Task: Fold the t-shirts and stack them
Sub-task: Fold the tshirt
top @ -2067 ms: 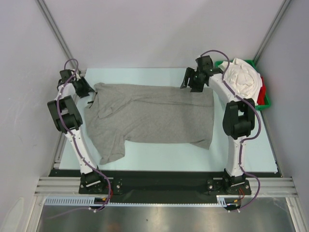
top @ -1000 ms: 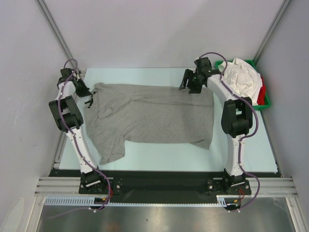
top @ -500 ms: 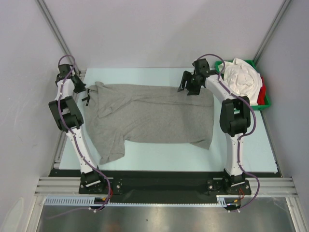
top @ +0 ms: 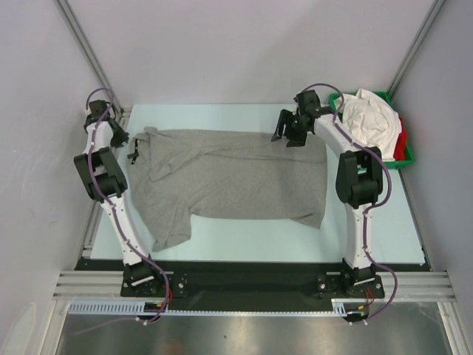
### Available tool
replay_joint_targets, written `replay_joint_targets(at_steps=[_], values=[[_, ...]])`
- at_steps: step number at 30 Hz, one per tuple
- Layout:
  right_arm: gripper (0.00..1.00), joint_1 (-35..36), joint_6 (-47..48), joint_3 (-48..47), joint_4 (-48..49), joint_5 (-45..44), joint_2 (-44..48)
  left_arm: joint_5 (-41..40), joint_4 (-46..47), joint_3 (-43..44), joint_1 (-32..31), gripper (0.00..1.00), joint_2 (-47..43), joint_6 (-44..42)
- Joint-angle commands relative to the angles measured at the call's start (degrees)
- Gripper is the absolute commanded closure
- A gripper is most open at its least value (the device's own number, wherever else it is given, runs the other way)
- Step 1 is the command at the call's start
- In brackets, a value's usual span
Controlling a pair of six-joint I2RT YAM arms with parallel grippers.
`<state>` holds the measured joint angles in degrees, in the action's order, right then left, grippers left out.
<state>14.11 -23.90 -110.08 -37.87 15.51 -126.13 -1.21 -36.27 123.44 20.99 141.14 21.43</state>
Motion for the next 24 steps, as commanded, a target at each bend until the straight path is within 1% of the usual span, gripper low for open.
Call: replay_joint_targets(at_steps=[1, 3, 4, 6, 7, 9, 10, 13, 14, 16, 18, 22, 24], values=[[0.29, -0.13, 0.17, -2.59, 0.07, 0.58, -0.70, -0.55, -0.47, 3.12, 1.16, 0.67, -1.04, 0.90], [0.29, -0.57, -0.35, -2.77, 0.07, 0.58, -0.96, 0.68, -0.29, 3.21, 1.07, 0.53, -1.39, 0.72], [0.29, -0.66, -0.36, -2.86, -0.01, 0.49, -1.05, 0.69, -0.20, 3.04, 0.81, 0.50, -2.27, 0.54], [0.29, -1.01, -0.45, -3.12, -0.01, 0.40, -1.23, 3.40, 1.54, 1.29, 0.45, 0.48, -3.85, 0.19], [0.29, -1.01, -0.45, -3.29, 0.07, 0.40, -1.40, 6.63, 3.21, 0.06, 0.19, 0.47, -5.86, 0.19], [0.29, -1.27, -0.53, -3.56, 0.07, 0.49, -1.58, 9.64, 8.12, -4.14, -0.34, 0.43, -7.89, -0.25], [0.29, -1.28, -0.45, -3.82, 0.07, 0.49, -1.67, 12.70, 9.19, -5.30, -0.86, 0.42, -9.03, -0.34], [0.29, -1.36, -0.53, -4.17, 0.08, 0.58, -1.76, 16.50, 10.78, -9.34, -1.74, 0.42, -11.93, -0.08], [0.29, -1.45, -0.62, -4.18, 0.16, 0.49, -1.58, 17.81, 11.39, -11.01, -1.92, 0.43, -14.20, 0.01], [0.29, -1.63, -0.62, -4.18, 0.16, 0.58, -1.49, 18.52, 14.03, -17.33, -2.27, 0.47, -16.76, 0.37], [0.29, -1.63, -0.71, -3.91, 0.34, 0.84, -1.32, 19.67, 15.78, -22.94, -2.45, 0.47, -20.37, 0.72], [0.29, -1.01, -0.53, -2.33, 1.56, 1.54, -0.44, 21.25, 14.92, -30.35, -2.97, 0.49, -24.59, 1.59], [0.28, -0.84, -0.79, -0.85, 2.09, 2.33, -0.09, 19.33, 12.47, -34.55, -3.24, 0.49, -27.65, 1.86]])
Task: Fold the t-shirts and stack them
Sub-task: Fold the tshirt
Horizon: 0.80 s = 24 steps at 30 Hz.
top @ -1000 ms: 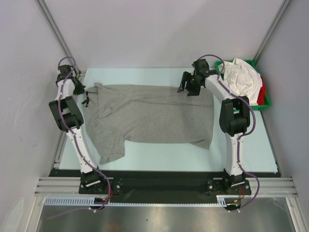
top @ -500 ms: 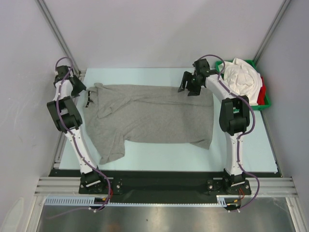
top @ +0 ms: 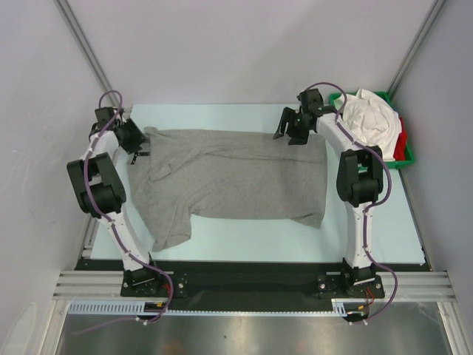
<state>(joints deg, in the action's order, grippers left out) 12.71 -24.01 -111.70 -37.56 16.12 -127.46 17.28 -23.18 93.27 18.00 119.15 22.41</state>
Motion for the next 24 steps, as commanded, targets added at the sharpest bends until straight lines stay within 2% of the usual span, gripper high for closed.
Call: replay_joint_targets(at_steps=[1, 5, 11, 14, 24], values=[[0.28, 0.82, -0.86, 1.30, 2.14, 2.07, 1.42, -0.22, -1.25, -5.81, -0.33, 0.49, -6.82, 0.70], [0.28, 0.82, -0.86, 4.82, 3.89, 2.69, 3.18, -3.56, -4.06, -12.05, -0.33, 0.41, -11.83, -0.09], [0.28, 0.30, -1.13, 10.88, 6.18, 3.22, 6.69, -3.66, -6.26, -20.40, -0.25, 0.44, -15.79, 0.79], [0.28, 0.21, -0.86, 12.38, 6.53, 3.04, 7.92, -3.22, -6.35, -21.64, -0.33, 0.48, -15.79, 0.79], [0.28, 0.38, -0.60, 13.53, 7.15, 3.66, 8.89, -3.48, -4.95, -19.62, -0.33, 0.48, -11.05, 0.61]])
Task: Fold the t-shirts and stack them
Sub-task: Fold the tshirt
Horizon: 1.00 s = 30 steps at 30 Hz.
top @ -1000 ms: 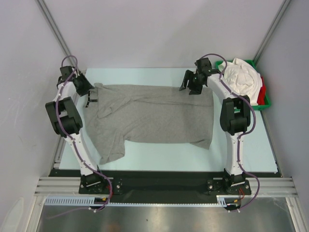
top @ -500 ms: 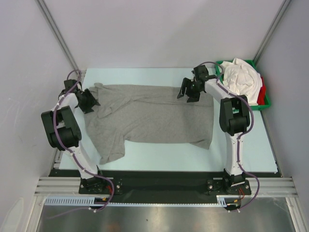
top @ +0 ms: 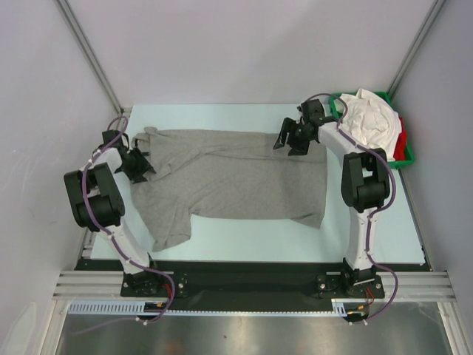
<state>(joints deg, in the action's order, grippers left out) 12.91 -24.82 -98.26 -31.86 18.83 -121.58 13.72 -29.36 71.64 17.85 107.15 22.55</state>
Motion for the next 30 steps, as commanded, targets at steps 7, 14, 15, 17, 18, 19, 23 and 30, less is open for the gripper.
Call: replay_joint_targets(at_steps=[7, 14, 15, 17, 18, 19, 23, 30], values=[[0.28, 2.73, -0.84, -1.49, 1.89, 1.91, 1.87, 2.28, 2.03, 0.61, -0.27, 0.58, 0.87, 0.57], [0.28, 7.04, -0.49, -4.04, 1.45, 2.35, 0.12, 2.98, 4.40, -1.76, -0.27, 0.54, -1.08, 1.10], [0.28, 7.74, -0.49, -4.05, 1.27, 2.44, 0.03, 3.33, 4.49, -1.68, -0.27, 0.53, -0.37, 1.10], [0.28, 8.19, -0.32, -4.05, 1.18, 2.53, 0.03, 4.47, 4.58, -1.15, -0.27, 0.53, 0.94, 1.71], [0.28, 8.27, -0.23, -4.05, 1.18, 2.44, 0.03, 4.57, 4.84, -1.06, -0.36, 0.53, 1.82, 1.89], [0.28, 8.45, -0.32, -4.13, 1.10, 2.53, 0.03, 4.83, 5.19, -1.15, -0.36, 0.56, 1.92, 2.50], [0.28, 8.98, -0.93, -5.01, 1.18, 3.05, -0.67, 5.09, 6.95, -2.02, -0.53, 0.66, -0.37, 3.38], [0.35, 12.66, -9.80, -5.45, 14.32, 8.32, -2.87, 6.06, 9.06, -4.13, -0.62, 1.00, -6.95, 4.00]])
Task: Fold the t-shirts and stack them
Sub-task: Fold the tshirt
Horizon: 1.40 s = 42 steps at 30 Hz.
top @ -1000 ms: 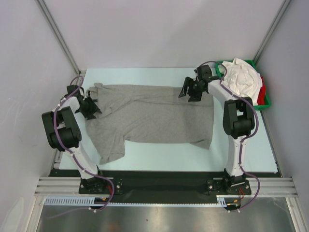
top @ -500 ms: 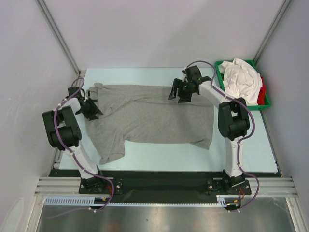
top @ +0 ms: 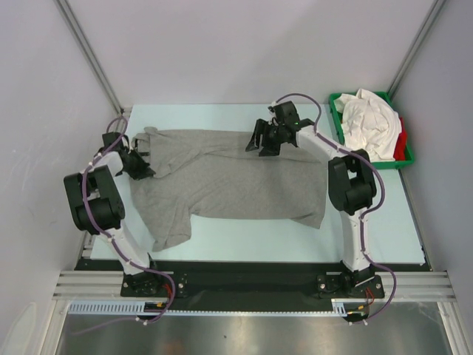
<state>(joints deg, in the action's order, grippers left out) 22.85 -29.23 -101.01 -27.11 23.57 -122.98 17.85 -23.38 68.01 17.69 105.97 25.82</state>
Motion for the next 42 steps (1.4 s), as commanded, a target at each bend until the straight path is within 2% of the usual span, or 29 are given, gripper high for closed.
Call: replay_joint_targets(at_steps=[1, 3, 4, 9, 14, 22, 25, 27, 36, 42], values=[[0.40, 3.42, -8.61, -2.26, 11.89, 3.76, -1.82, 2.36, 3.42, -0.59, -0.47, 1.00, -6.39, 0.54], [0.45, 5.36, -12.41, -1.30, 19.15, 4.11, -2.79, 2.89, 4.21, -0.25, -0.47, 1.00, -8.06, 0.45], [0.53, 5.97, -15.21, -0.77, 21.73, 4.63, -3.84, 4.46, 4.74, -0.07, -0.55, 1.00, -8.59, 0.46], [0.63, 10.53, -32.01, 7.84, 44.82, 1.40, -5.51, 10.01, 15.89, -1.03, -0.47, 1.00, -12.19, 3.79], [0.68, 14.32, -35.36, 5.13, 47.85, -4.23, -11.12, 15.72, 30.28, -2.61, -0.73, 1.00, -9.65, 10.29], [0.82, 19.15, -36.16, -12.95, 44.52, -7.04, -23.61, 20.64, 42.53, -1.65, -1.43, 1.00, -5.43, 16.18], [0.82, 20.30, -35.81, -16.93, 43.29, -9.76, -26.78, 20.82, 42.71, 0.45, -1.96, 1.00, -3.59, 16.19], [0.74, 21.09, -35.02, -19.92, 42.06, -12.22, -27.92, 21.09, 42.89, 1.60, -1.96, 1.00, -1.74, 16.45], [0.57, 23.46, -37.03, -33.10, 39.68, -18.56, -37.59, 20.48, 44.03, 0.81, -2.14, 1.00, -0.59, 16.89], [0.56, 24.52, -37.39, -32.86, 38.71, -20.05, -37.17, 19.60, 44.47, -0.68, -2.66, 1.00, -2.00, 16.72]])
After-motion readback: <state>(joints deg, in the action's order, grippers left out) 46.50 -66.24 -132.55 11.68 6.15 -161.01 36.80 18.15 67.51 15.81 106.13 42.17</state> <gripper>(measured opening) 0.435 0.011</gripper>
